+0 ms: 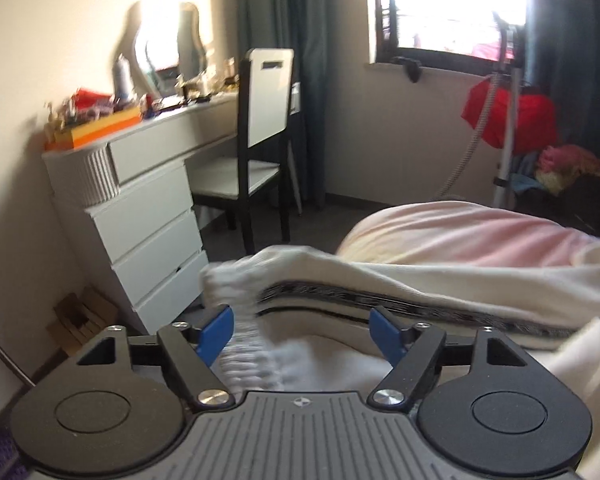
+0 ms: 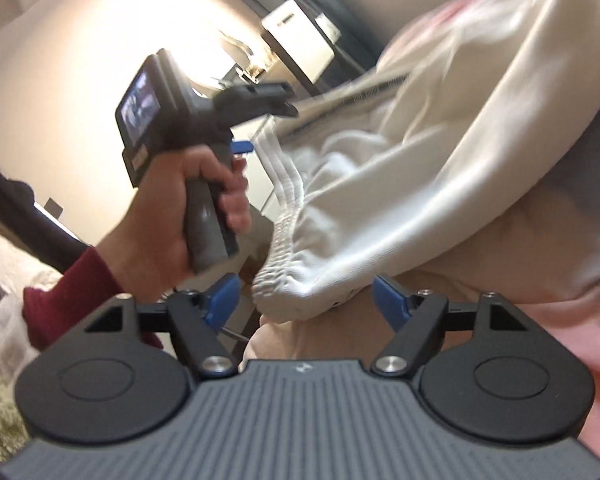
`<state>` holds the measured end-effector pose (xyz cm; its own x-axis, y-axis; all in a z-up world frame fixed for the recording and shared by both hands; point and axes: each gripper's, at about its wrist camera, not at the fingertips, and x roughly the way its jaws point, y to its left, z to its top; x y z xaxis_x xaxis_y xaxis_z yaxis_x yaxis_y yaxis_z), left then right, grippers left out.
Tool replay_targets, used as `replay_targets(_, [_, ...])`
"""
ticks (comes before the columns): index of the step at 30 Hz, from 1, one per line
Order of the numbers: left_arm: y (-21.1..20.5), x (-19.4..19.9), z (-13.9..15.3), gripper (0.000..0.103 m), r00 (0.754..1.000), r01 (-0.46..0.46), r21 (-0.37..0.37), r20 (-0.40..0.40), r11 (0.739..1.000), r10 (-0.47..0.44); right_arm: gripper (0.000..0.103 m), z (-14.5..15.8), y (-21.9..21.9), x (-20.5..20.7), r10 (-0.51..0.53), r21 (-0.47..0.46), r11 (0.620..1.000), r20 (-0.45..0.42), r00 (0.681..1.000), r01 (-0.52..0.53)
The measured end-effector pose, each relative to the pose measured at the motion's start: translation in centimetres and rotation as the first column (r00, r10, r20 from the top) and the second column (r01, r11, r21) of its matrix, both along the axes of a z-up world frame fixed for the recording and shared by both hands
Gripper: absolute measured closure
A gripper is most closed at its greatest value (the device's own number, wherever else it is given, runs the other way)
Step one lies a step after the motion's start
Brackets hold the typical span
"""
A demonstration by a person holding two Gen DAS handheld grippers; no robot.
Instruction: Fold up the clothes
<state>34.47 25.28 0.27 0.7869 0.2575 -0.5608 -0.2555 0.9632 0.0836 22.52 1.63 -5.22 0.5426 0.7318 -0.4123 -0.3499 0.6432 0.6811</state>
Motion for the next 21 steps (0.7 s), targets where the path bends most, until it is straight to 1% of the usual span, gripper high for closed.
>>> replay_targets(1, [-1.0, -1.3, 0.5, 0.02, 1.0, 0.022, -0.011, 0.005, 1.0, -0.022, 0.026, 0.6, -0.8, -1.1, -0.008, -0.013, 1.0, 0.02, 1.0, 0.008])
replay_targets(3, [-2.9, -4.4, 1.3, 0.02, 0.998, 0.061, -0.062, 0.027, 0.996, -0.06, 0.026, 2.0, -3.0, -3.3, -0.036, -0.051, 0.998, 0.071, 0.997, 0.04])
replay_targets(5, [-4.7, -7.6, 2.0, 0.02, 0.994, 0.102, -0.118, 0.053, 0.988, -0.097, 0.026, 3.4, -5.2, -5.1, -0.072, -0.09, 0.992, 0.125, 0.99, 0.084])
replay_targets(7, [-6.5, -11.0, 2.6, 0.019, 0.989, 0.14, -0.162, 0.078, 0.977, -0.129, 0.026, 4.4, -8.3, -6.9, -0.114, -0.121, 0.983, 0.171, 0.979, 0.136])
replay_targets(9, [-8.3, -14.5, 3.0, 0.019, 0.982, 0.174, -0.187, 0.102, 0.967, -0.157, 0.026, 5.5, -11.6, -7.4, -0.16, -0.145, 0.971, 0.2, 0.967, 0.191])
replay_targets(11, [-10.0, -17.8, 3.3, 0.019, 0.974, 0.208, -0.213, 0.13, 0.955, -0.183, 0.026, 6.0, -14.0, -6.7, -0.208, -0.164, 0.955, 0.226, 0.952, 0.248])
replay_targets(14, [-12.2, -21.3, 3.1, 0.018, 0.964, 0.252, -0.24, 0.152, 0.938, -0.22, 0.027, 6.5, -16.9, -3.7, -0.271, -0.201, 0.925, 0.249, 0.93, 0.323])
replay_targets(16, [-13.4, -22.3, 2.8, 0.018, 0.964, 0.245, -0.236, 0.165, 0.94, -0.21, 0.027, 6.7, -18.3, -0.7, -0.295, -0.227, 0.908, 0.252, 0.922, 0.353])
replay_targets(17, [-13.9, -22.3, 2.5, 0.018, 0.969, 0.215, -0.228, 0.167, 0.949, -0.18, 0.027, 6.6, -18.8, 1.1, -0.299, -0.243, 0.9, 0.257, 0.919, 0.361])
replay_targets(19, [-14.5, -21.0, 1.6, 0.018, 0.973, 0.193, -0.241, 0.171, 0.951, -0.154, 0.027, 6.2, -19.5, 5.4, -0.311, -0.284, 0.879, 0.267, 0.912, 0.383])
replay_targets(21, [-14.1, -19.6, -0.1, 0.018, 0.966, 0.219, -0.297, 0.2, 0.93, -0.163, 0.027, 5.7, -20.1, 10.3, -0.336, -0.325, 0.854, 0.25, 0.908, 0.406])
